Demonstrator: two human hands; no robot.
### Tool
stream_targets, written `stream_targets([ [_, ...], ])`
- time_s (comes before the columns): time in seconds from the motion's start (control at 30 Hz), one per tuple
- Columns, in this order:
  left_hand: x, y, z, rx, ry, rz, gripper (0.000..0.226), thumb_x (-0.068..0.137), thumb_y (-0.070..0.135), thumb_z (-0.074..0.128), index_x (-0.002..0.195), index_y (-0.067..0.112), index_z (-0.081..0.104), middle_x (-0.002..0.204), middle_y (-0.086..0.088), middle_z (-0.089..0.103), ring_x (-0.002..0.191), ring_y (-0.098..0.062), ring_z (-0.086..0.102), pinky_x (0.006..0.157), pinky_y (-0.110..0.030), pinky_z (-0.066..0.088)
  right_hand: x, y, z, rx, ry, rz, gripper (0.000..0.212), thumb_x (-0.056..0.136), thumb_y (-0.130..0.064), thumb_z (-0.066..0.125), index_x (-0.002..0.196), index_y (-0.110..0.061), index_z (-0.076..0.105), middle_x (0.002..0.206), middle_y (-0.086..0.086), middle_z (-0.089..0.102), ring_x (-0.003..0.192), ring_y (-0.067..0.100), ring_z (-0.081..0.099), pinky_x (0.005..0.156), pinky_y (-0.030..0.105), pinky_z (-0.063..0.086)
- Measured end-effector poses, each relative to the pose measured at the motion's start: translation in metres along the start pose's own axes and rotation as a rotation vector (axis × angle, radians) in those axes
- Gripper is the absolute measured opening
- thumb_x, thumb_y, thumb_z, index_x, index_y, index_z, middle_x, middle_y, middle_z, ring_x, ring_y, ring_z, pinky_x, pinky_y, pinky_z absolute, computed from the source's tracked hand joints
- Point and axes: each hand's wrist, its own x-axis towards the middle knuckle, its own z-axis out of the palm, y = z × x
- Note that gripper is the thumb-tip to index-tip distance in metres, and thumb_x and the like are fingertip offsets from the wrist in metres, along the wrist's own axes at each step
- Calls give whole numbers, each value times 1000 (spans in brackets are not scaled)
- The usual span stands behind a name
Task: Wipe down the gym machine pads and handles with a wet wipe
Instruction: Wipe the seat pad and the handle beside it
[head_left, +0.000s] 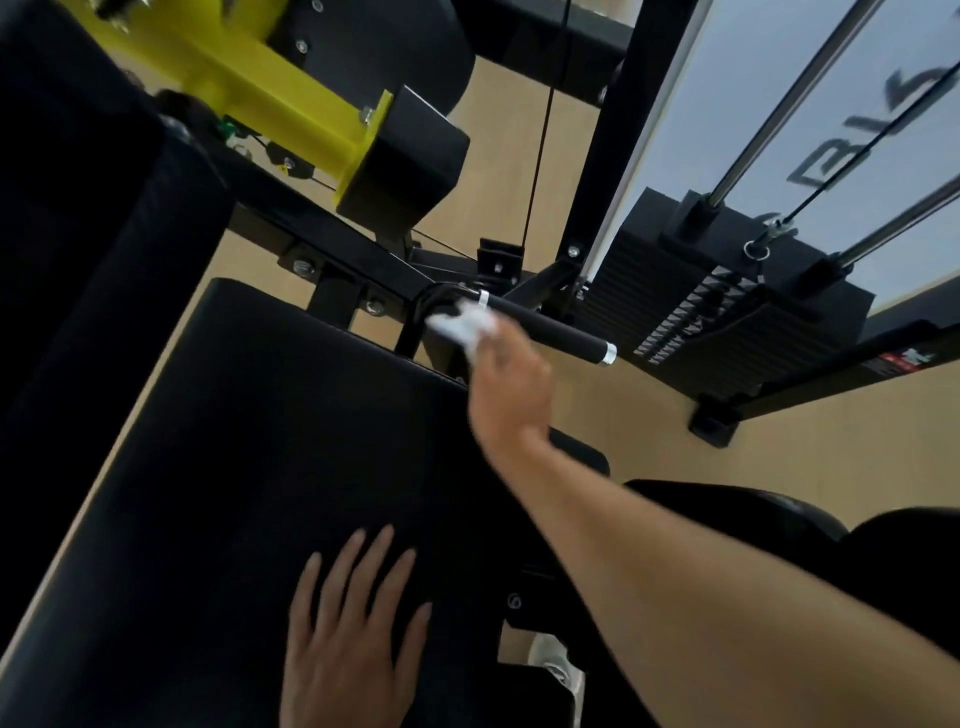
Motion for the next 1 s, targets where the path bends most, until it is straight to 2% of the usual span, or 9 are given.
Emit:
stream_targets([
  [0.07, 47, 14, 0, -37, -21, 8, 53, 101, 49, 36, 134, 18, 63, 151, -4, 51, 146, -23, 39, 121, -52, 26, 38, -10, -20, 160, 187, 112, 33, 109, -30, 45, 139, -26, 60, 102, -11, 66, 87, 5, 63, 70, 21, 51],
  [0.17, 125, 24, 4, -69, 2, 60, 51, 101, 44, 38, 142, 16, 52, 153, -6, 47, 149, -24, 34, 124, -50, 21, 78, -3, -42, 84, 279, 21, 35, 107, -33, 48, 139, -25, 60, 105, -7, 69, 90, 13, 66, 79, 34, 59],
  [0.3, 215, 20, 6, 4, 5, 50, 52, 105, 39, 33, 152, 15, 35, 161, -8, 36, 155, -24, 20, 127, -49, 12, 80, 23, -35, -150, -226, -48, 48, 107, -52, 36, 149, -34, 46, 135, -3, 64, 113, 14, 63, 94, 37, 52],
  [0.37, 244, 12, 7, 65, -22, 39, 59, 105, 42, 30, 157, 14, 25, 165, -8, 27, 156, -23, 13, 128, -48, 7, 67, 30, -30, -245, -428, -122, 60, 107, -59, 25, 159, -30, 31, 164, -9, 34, 151, 9, 29, 124, 39, 24],
  [0.43, 253, 5, 12, 127, -74, 101, 63, 106, 45, 23, 160, 15, 11, 169, -8, 14, 158, -22, 4, 128, -46, 4, 60, 37, -30, -275, -425, -202, 59, 109, -54, 18, 162, -27, 22, 169, -13, 17, 156, 1, 6, 129, 35, 4],
  [0.53, 249, -2, 22, 177, -92, 179, 65, 105, 49, 18, 161, 20, 1, 170, -8, -1, 158, -23, -2, 128, -45, 6, 72, 46, -40, -328, -333, -318, 53, 110, -48, 28, 158, -25, 36, 160, -8, 41, 150, 8, 31, 125, 39, 22],
  [0.6, 251, 0, 24, 195, -93, 192, 68, 103, 50, 20, 161, 21, 2, 171, -8, -3, 158, -24, -3, 128, -46, 8, 90, 46, -44, -415, -400, -346, 54, 108, -47, 40, 156, -22, 38, 144, -5, 56, 131, 14, 49, 113, 38, 36],
  [0.77, 251, 0, 26, 222, -81, 189, 71, 101, 50, 25, 162, 19, 4, 171, -11, -1, 158, -26, 0, 127, -49, 13, 113, 38, -32, -471, -557, -357, 41, 102, -54, 49, 132, -25, 52, 107, -8, 60, 91, 10, 56, 85, 37, 50],
  [1.0, 251, 0, 25, 215, -86, 222, 70, 100, 51, 27, 163, 26, 8, 170, -14, -1, 158, -29, 1, 126, -50, 16, 109, 52, -51, -389, -564, -360, 70, 102, -60, 39, 158, -20, 31, 133, 2, 62, 116, 17, 60, 98, 37, 48],
])
